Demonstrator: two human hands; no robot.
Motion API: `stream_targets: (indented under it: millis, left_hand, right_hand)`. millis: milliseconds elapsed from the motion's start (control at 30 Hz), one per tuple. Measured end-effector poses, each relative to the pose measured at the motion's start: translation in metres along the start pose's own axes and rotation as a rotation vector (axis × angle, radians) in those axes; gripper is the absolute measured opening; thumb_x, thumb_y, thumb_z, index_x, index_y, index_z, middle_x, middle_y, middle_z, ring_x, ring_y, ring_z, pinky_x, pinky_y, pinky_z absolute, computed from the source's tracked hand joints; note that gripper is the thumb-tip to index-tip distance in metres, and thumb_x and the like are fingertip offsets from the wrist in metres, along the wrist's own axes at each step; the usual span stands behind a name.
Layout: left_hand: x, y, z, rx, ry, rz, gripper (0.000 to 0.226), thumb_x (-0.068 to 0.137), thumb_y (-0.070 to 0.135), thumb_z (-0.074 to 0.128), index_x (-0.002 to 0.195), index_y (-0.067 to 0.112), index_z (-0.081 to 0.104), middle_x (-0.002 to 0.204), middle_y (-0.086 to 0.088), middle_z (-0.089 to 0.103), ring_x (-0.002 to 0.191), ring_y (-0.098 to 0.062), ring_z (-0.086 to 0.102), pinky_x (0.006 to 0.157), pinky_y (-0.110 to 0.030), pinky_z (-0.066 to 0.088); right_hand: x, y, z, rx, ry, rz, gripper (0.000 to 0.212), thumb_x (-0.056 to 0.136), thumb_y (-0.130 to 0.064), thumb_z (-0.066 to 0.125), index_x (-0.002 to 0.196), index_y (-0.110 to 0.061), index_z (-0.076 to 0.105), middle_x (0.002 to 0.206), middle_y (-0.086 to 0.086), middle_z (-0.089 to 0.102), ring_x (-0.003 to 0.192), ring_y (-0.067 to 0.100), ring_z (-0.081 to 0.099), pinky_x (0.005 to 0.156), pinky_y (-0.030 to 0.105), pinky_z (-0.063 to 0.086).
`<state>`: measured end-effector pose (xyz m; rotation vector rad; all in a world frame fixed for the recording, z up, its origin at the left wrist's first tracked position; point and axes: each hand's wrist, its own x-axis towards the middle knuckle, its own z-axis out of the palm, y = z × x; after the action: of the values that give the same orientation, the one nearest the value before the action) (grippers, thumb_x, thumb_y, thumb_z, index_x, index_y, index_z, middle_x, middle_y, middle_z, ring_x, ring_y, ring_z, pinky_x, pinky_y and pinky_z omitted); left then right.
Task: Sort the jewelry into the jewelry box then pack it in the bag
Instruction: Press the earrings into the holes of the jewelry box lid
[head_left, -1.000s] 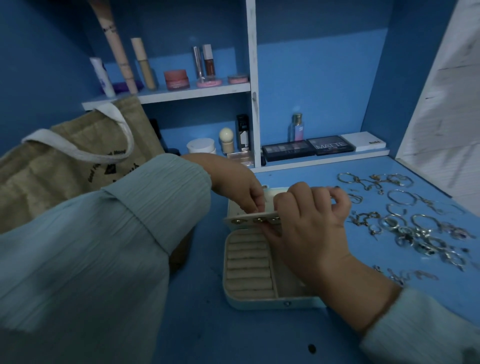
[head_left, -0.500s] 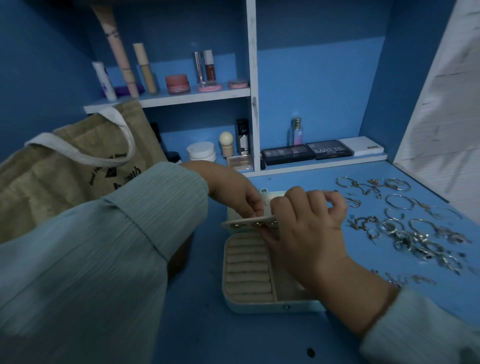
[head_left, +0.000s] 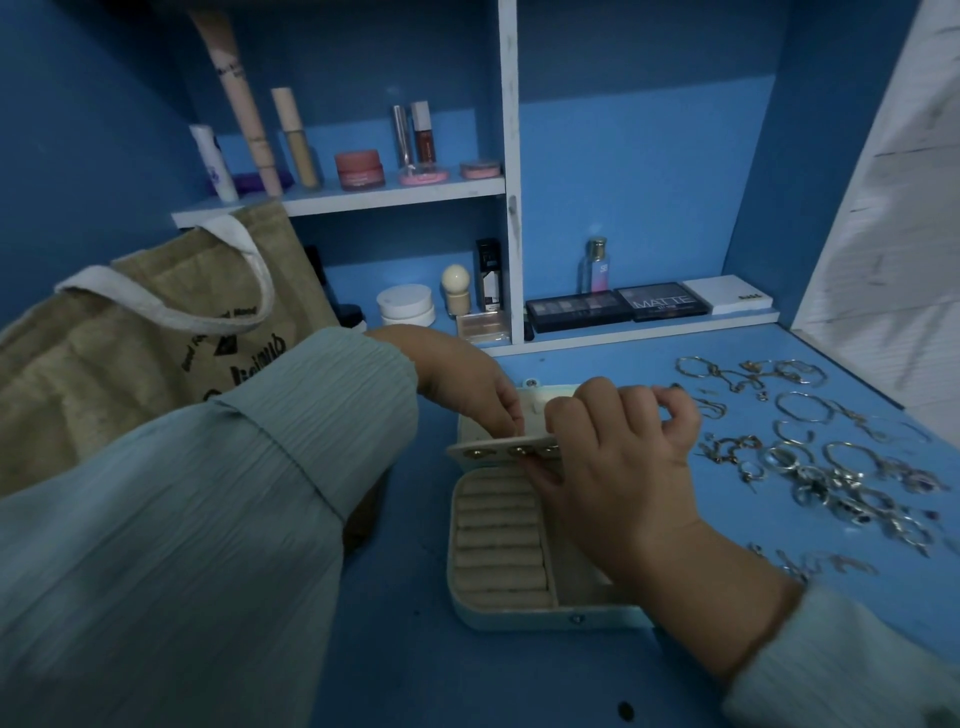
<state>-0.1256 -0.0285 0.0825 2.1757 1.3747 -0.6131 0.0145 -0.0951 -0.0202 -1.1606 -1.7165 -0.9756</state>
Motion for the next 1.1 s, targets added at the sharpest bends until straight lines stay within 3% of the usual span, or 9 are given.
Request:
stream_targets:
  millis: [200,500,667,800,967,1100]
  left_hand:
    - [0.000,0.000,0.003,-0.021,-0.027,0.019,0.008,0.093,0.030,0.052,0.093,0.031,0.060,0.088,0.021,0.057,0.083,0.008,0.049,0.088,-0.022,0.030]
    - [0.003,-0.002,0.001,0.014,-0.014,0.028,0.008,0.089,0.037,0.056,0.083,0.039,0.059,0.089,0.021,0.057,0.087,0.004,0.049,0.092,-0.027,0.032]
    - [0.003,-0.004,-0.002,-0.019,0.056,-0.022,0.009,0.090,0.039,0.052,0.092,0.031,0.055,0.108,0.005,0.053,0.108,-0.013,0.048,0.105,-0.036,0.031]
    - [0.007,-0.008,-0.002,0.017,-0.007,0.058,0.013,0.091,0.037,0.052,0.080,0.043,0.056,0.089,0.020,0.053,0.093,-0.002,0.048,0.105,-0.036,0.032]
    - [0.012,-0.012,0.001,0.000,-0.029,0.091,0.017,0.089,0.035,0.055,0.075,0.044,0.061,0.085,0.022,0.059,0.090,0.000,0.052,0.104,-0.044,0.036]
    - [0.011,-0.008,0.004,-0.016,-0.058,0.103,0.014,0.091,0.032,0.053,0.084,0.040,0.062,0.093,0.018,0.061,0.094,0.000,0.053,0.104,-0.039,0.035]
  right_hand:
    - [0.000,-0.001,-0.002,0.011,0.017,0.001,0.029,0.082,-0.043,0.058,0.081,-0.018,0.044,0.073,0.003,0.052,0.074,0.021,0.036,0.082,0.041,0.029]
    - [0.000,-0.002,-0.004,0.007,0.014,-0.011,0.025,0.080,-0.038,0.059,0.083,-0.018,0.045,0.073,0.002,0.054,0.074,0.021,0.038,0.081,0.041,0.029]
    - [0.000,-0.002,-0.005,0.021,0.033,0.001,0.022,0.083,-0.037,0.057,0.082,-0.018,0.045,0.072,0.002,0.053,0.074,0.020,0.038,0.079,0.039,0.029]
    - [0.000,-0.002,-0.005,0.017,0.020,-0.004,0.022,0.084,-0.038,0.055,0.083,-0.018,0.046,0.073,0.002,0.054,0.075,0.021,0.038,0.080,0.039,0.029]
    - [-0.001,-0.002,-0.004,0.009,0.013,0.000,0.023,0.083,-0.039,0.057,0.084,-0.019,0.046,0.073,0.002,0.053,0.074,0.020,0.037,0.080,0.040,0.029]
    - [-0.002,-0.001,-0.003,0.006,0.009,-0.009,0.025,0.082,-0.040,0.058,0.083,-0.018,0.047,0.073,0.002,0.054,0.074,0.021,0.037,0.081,0.039,0.028]
